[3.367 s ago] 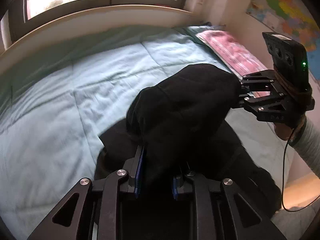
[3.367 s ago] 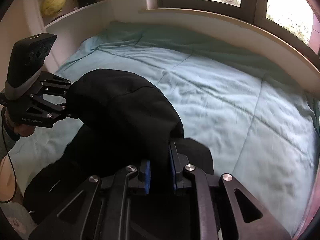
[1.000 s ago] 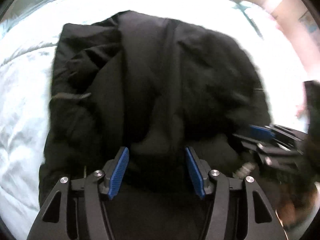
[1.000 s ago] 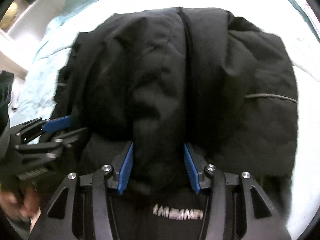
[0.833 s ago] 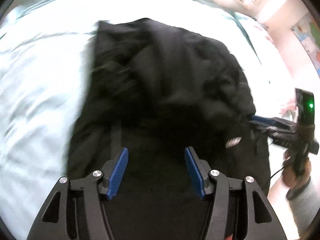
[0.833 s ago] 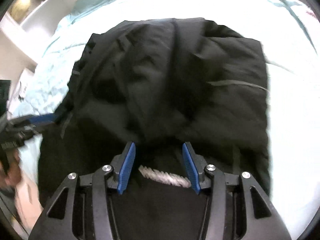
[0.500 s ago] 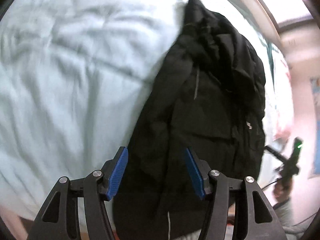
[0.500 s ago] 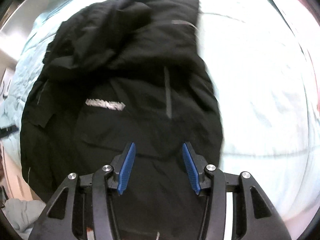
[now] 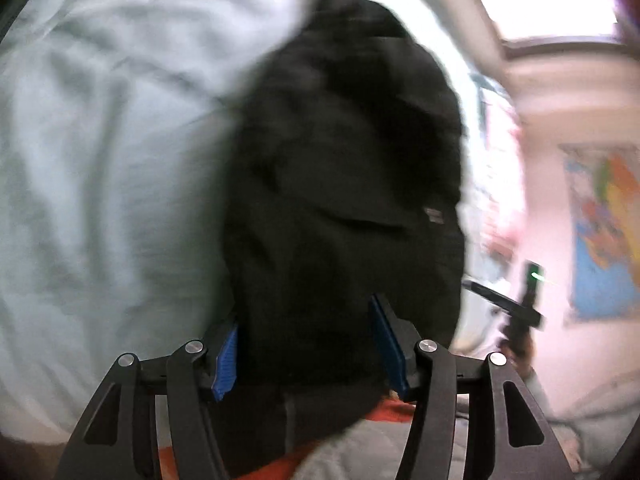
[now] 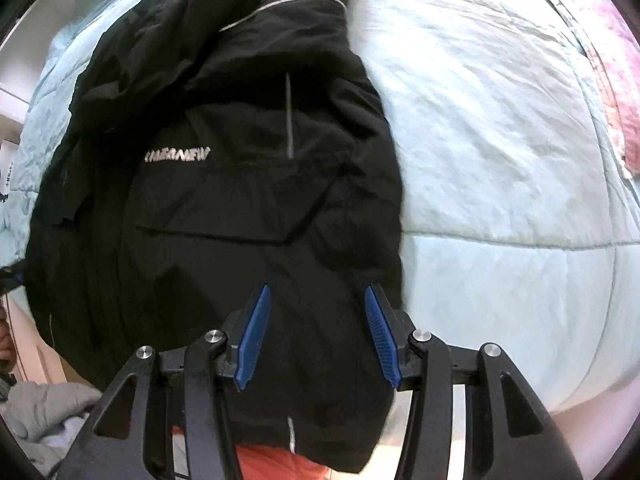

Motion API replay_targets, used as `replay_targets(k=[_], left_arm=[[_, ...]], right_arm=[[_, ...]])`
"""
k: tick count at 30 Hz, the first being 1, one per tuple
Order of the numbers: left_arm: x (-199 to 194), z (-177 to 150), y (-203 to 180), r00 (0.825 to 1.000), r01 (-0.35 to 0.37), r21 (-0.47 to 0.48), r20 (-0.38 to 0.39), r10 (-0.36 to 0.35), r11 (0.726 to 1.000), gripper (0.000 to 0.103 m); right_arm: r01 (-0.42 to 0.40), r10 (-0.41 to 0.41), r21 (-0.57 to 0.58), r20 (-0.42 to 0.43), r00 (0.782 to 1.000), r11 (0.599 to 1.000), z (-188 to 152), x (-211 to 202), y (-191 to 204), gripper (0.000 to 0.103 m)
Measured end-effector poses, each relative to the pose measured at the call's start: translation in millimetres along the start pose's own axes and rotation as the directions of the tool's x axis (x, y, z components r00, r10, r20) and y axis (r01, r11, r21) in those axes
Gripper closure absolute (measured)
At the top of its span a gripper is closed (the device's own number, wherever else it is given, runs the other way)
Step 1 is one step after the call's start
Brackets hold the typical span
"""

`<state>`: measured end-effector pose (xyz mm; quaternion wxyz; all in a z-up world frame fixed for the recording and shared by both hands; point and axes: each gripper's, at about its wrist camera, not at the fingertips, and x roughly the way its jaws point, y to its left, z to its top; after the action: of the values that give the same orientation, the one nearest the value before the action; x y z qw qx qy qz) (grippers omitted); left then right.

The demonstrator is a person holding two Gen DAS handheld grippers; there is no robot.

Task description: Fold large clothes

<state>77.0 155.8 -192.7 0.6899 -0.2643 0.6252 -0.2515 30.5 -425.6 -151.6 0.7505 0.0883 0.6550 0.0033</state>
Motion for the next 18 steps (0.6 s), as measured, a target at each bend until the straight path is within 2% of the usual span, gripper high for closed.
replay_targets(k=[3, 7, 9, 14, 18], left_arm=[[12, 3, -12, 0.999, -0.020, 0.048, -0.032, 0.022, 0.999, 0.044], [54, 6, 3, 0.980, -0.155, 0.009, -0.122, 0.155, 0.988, 0.044], [62, 5, 5, 0.976, -0.170, -0.006, -0.137, 0.168, 0.985, 0.044], [52, 14, -24, 0.987, -0.112, 0.049, -0.109, 0.117, 0.992, 0.046], [42, 26, -53, 0.996, 0.002, 0.084, -0.091, 0.006, 0.996, 0.047]], right_arm=[[-0.027, 0.027, 0.030, -0.017, 0.999, 0.999, -20, -2, -11, 0.051], [-0.049, 0.052, 0.078, -0.037, 0.998, 0.996, -44, 0, -29, 0.051], [-0.049, 0.053, 0.097, -0.044, 0.998, 0.994, -52, 2, -34, 0.051], [-0.059, 0.073, 0.146, -0.086, 0.994, 0.987, -81, 13, -48, 0.051], [-0.083, 0.104, 0.188, -0.107, 0.989, 0.979, -98, 26, -62, 0.051]])
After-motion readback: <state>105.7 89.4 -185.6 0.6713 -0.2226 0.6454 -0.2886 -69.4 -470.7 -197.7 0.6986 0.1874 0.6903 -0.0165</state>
